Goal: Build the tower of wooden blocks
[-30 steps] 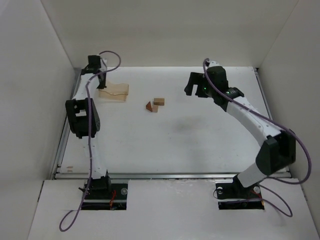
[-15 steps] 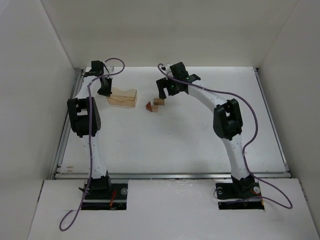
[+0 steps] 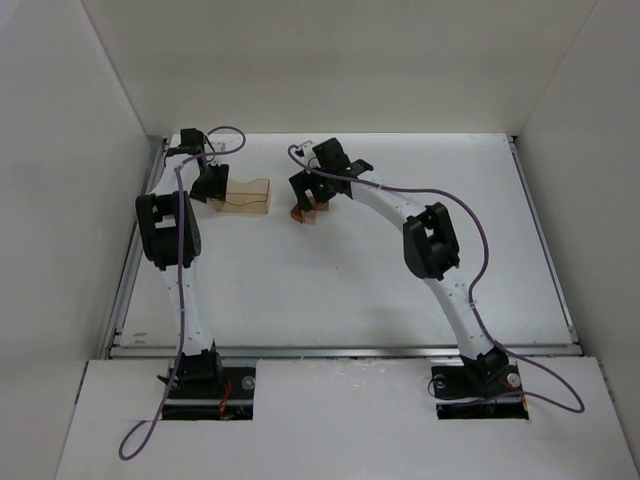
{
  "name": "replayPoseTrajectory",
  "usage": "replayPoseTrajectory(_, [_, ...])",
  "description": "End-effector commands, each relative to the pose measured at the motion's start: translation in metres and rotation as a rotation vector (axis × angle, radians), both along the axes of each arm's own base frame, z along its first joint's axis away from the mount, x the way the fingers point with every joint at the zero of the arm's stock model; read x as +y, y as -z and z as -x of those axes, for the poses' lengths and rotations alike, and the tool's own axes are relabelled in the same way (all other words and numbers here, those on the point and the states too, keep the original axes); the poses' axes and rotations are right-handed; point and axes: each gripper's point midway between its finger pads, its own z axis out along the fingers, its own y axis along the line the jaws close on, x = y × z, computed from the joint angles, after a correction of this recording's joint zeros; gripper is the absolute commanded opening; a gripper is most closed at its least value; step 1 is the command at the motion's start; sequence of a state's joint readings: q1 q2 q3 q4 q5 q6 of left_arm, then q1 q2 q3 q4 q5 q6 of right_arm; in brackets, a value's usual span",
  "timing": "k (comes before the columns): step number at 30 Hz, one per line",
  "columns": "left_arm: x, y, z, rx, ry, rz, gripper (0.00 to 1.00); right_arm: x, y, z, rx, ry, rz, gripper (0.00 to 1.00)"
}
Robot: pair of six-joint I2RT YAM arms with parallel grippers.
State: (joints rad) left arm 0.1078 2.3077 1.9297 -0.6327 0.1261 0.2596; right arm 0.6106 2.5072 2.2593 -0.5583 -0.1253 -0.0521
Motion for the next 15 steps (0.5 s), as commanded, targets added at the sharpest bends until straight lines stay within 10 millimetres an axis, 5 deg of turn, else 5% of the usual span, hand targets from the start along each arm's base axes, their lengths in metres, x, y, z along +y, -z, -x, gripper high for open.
replayPoseTrajectory(1, [0.001,-0.023,0.019,0.015,-0.027,0.035,0.53,-0.006,-0.016,-0.017,-0.051,0.05,0.001,0.94])
replayPoseTrajectory(10, [-0.009,-0.04,0.026,0.0,-0.008,0.077,0.55,-0.007,-0.007,-0.017,-0.022,0.098,-0.001,0.74])
replayPoseTrajectory(15, [-0.007,-0.046,0.028,-0.008,-0.011,0.068,0.55,-0.011,0.005,-0.002,0.034,0.077,0.015,0.49])
